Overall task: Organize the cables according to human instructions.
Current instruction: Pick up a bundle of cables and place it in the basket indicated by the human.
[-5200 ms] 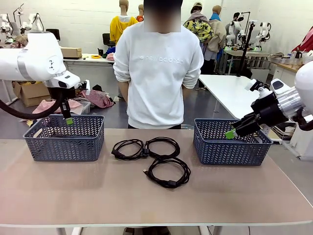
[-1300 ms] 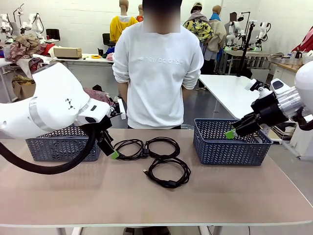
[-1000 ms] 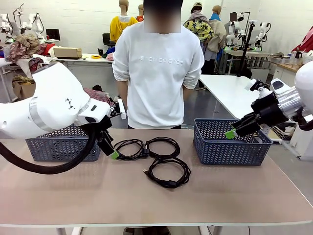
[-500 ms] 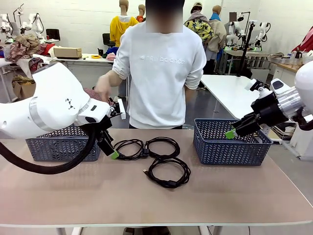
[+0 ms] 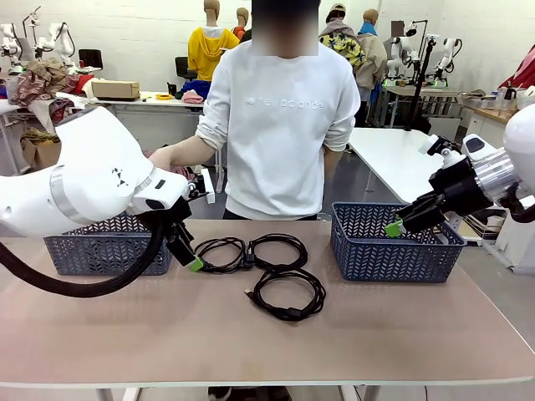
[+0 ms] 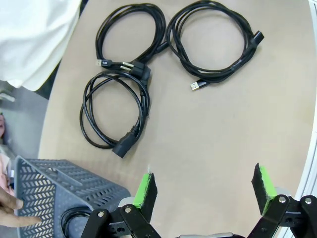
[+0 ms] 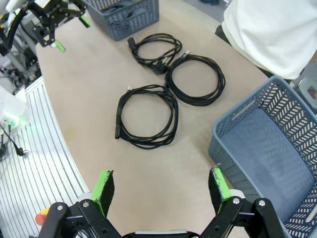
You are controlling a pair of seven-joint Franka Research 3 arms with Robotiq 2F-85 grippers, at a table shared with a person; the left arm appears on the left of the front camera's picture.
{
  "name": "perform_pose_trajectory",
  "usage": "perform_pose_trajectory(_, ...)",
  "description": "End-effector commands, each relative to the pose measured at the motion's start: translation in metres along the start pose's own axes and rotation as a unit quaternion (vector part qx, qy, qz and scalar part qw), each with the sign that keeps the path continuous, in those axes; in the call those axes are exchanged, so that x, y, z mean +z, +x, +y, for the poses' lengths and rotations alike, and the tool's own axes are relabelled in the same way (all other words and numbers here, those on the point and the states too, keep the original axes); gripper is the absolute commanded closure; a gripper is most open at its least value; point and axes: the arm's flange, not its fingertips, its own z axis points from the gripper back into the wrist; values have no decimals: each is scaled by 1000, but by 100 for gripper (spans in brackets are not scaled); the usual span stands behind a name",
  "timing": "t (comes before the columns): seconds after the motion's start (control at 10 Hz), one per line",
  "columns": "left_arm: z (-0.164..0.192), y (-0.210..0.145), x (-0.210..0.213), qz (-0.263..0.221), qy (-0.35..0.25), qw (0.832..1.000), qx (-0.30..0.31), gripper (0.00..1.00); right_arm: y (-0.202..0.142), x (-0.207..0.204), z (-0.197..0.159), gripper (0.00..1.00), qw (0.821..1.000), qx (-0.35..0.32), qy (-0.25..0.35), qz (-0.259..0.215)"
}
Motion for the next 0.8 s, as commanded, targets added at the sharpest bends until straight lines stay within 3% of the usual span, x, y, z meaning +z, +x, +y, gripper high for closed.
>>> perform_pose_trajectory(0.0, 1, -1, 1, 0, 1, 1000, 2, 0, 0, -2, -3, 0, 1000, 8, 7, -13)
perform_pose_trajectory(0.4, 0, 0, 0, 0, 0, 1000, 0, 0, 0, -2, -3, 0, 1000, 8, 7, -13)
perform_pose_trajectory(0.7, 17, 29, -14, 37, 11, 997, -73, 0, 0, -2, -3, 0, 1000, 8, 7, -13)
